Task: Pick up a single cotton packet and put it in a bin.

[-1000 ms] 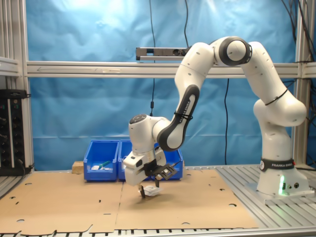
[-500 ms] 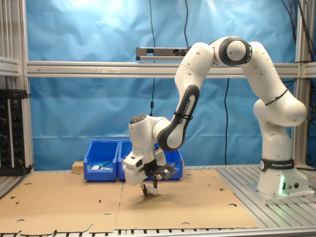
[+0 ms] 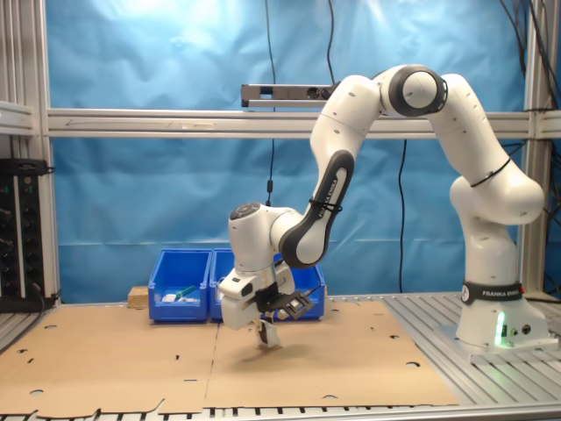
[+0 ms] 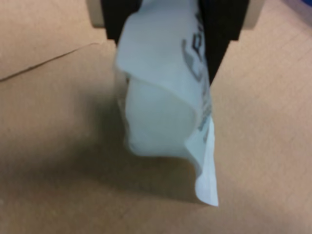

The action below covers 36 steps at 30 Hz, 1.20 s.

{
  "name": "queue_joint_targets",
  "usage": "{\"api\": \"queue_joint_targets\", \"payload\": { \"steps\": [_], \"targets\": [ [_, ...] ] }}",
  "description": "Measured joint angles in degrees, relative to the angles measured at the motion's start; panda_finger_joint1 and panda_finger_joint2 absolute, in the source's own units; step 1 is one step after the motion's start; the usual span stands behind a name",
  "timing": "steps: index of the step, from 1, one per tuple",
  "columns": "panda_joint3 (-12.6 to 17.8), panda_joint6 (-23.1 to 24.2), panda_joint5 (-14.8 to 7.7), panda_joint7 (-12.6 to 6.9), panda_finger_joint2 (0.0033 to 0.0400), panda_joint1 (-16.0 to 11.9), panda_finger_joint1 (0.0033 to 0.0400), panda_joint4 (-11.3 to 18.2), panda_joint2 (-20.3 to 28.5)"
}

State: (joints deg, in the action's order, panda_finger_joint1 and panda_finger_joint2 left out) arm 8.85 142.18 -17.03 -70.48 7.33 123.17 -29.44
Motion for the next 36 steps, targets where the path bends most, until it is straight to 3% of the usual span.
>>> {"api": "queue_joint_targets", "payload": {
  "steps": [1, 2, 21, 36],
  "targets": [
    [0.0, 0.0, 0.0, 0.0, 0.0082, 0.0, 0.0082, 0.0, 0.02],
    [0.0, 0.0, 0.0, 0.0, 0.0055, 0.0, 0.0055, 0.0, 0.04],
    [0.0, -0.31, 0.0, 0.0, 0.0055, 0.0, 0.0055, 0.12, 1.02],
    [0.0, -7.03, 0.0, 0.0, 0.0056, 0.0, 0.0056, 0.59, 9.75]
  ]
}}
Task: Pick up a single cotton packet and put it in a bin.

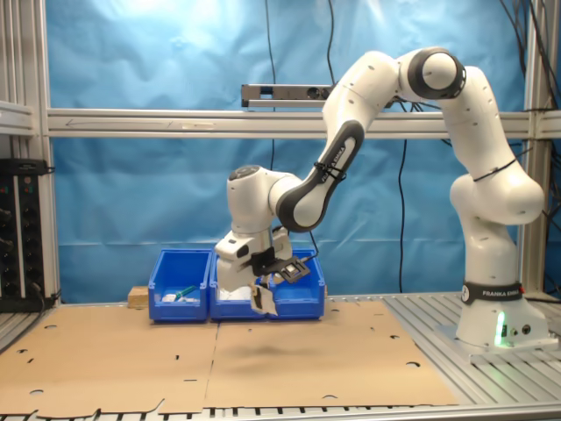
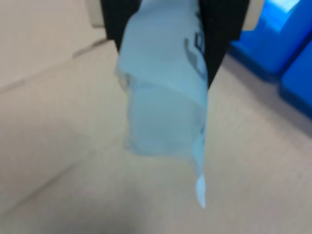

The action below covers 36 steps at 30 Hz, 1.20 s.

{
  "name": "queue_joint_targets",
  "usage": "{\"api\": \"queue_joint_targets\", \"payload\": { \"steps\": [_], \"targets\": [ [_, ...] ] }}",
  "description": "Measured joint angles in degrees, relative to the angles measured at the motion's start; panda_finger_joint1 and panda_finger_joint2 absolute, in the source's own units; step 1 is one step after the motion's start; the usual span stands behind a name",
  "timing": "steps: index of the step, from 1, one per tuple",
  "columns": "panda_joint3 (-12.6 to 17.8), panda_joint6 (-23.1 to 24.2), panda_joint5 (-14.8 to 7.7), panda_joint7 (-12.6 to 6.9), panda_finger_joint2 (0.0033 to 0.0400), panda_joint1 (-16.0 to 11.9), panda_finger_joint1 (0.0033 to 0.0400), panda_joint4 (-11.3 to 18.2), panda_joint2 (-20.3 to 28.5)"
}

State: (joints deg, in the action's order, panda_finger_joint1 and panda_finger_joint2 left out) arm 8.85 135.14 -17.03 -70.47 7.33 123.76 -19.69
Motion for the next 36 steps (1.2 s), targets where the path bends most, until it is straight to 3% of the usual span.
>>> {"api": "queue_joint_targets", "payload": {
  "steps": [13, 27, 36],
  "targets": [
    [0.85, -4.88, -0.24, 0.0, 0.0057, -0.01, 0.0057, 1.13, 8.97],
    [4.96, -7.3, -5.28, 0.0, 0.0057, -0.88, 0.0057, 4.37, 13.91],
    [8.57, -7.91, -6.99, 0.0, 0.0057, -1.72, 0.0057, 5.71, 15.87]
  ]
}}
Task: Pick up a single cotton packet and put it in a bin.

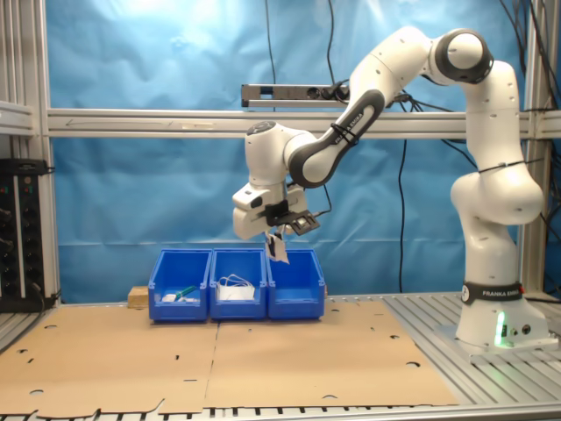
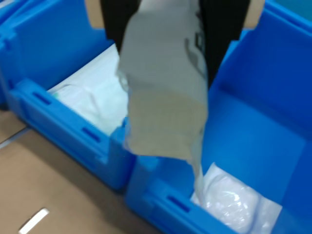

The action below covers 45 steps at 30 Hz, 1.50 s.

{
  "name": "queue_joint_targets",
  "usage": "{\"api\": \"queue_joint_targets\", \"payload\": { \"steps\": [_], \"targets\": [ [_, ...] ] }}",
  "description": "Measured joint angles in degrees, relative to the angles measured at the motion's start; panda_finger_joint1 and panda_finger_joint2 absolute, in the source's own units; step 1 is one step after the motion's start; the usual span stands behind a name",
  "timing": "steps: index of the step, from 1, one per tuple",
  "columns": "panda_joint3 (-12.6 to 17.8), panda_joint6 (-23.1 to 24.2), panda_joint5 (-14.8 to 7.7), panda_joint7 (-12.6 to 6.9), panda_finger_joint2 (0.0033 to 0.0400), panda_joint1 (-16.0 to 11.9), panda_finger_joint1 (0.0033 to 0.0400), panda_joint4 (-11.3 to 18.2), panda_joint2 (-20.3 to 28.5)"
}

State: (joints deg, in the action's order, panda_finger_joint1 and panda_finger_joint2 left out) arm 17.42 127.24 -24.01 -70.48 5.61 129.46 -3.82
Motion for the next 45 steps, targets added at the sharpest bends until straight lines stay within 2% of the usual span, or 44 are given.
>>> {"api": "queue_joint_targets", "payload": {
  "steps": [14, 21, 30, 31, 45],
  "targets": [
    [7.51, -0.52, -0.78, 0.0, 0.0058, -0.65, 0.0058, 0.42, 0.86],
    [10.05, -0.61, -0.82, 0.0, 0.0058, -0.92, 0.0058, 0.42, 0.99],
    [11.53, -0.66, -0.85, -0.05, 0.0058, -1.14, 0.0058, 0.42, 1.03],
    [11.95, -0.66, -0.86, -2.54, 0.0058, -1.14, 0.0058, 0.42, 1.03],
    [11.95, -0.66, -0.86, -3.28, 0.0058, -1.14, 0.0058, 0.42, 1.03]
  ]
}}
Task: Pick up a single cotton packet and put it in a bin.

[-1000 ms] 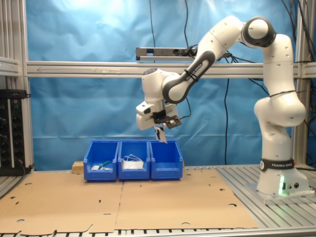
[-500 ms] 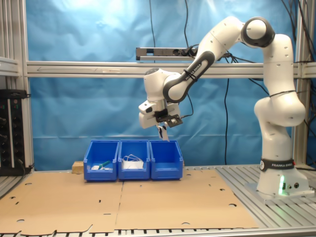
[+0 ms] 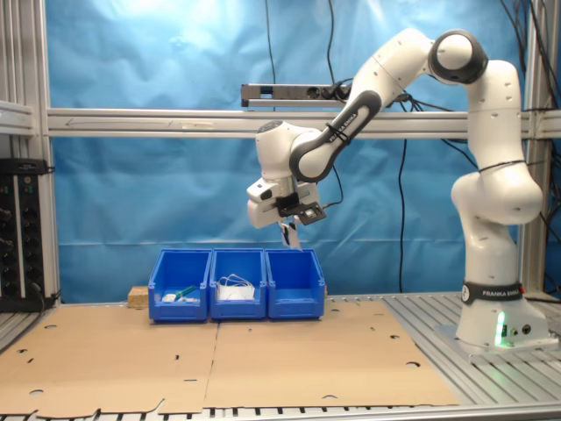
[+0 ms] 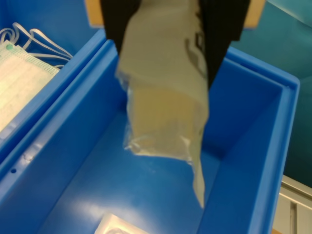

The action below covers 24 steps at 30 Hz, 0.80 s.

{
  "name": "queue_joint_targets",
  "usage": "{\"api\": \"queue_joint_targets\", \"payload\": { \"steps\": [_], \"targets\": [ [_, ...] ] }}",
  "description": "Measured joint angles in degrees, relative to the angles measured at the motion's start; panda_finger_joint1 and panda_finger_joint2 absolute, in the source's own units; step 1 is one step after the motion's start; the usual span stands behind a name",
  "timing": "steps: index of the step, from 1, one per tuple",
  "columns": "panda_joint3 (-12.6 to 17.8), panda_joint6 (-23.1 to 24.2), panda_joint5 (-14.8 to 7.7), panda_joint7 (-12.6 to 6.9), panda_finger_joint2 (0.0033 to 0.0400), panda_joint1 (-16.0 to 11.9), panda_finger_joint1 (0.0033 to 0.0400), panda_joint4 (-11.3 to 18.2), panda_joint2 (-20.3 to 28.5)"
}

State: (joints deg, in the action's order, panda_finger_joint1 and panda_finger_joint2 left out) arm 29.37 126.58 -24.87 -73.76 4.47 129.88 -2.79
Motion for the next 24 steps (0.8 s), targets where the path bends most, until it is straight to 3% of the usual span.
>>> {"api": "queue_joint_targets", "payload": {
  "steps": [16, 17, 22, 23, 24],
  "targets": [
    [0.0, 0.0, 0.0, -0.38, 0.0058, 0.0, 0.0058, 0.0, 0.0],
    [0.0, 0.0, 0.0, -0.39, 0.0124, 0.0, 0.0124, 0.0, 0.0],
    [0.0, 0.0, 0.0, -0.42, 0.0124, 0.0, 0.0124, 0.0, 0.0],
    [0.0, 0.0, 0.0, -0.42, 0.0205, 0.0, 0.0205, 0.0, 0.0],
    [0.0, 0.0, 0.0, -0.42, 0.0205, 0.0, 0.0205, 0.0, 0.0]
  ]
}}
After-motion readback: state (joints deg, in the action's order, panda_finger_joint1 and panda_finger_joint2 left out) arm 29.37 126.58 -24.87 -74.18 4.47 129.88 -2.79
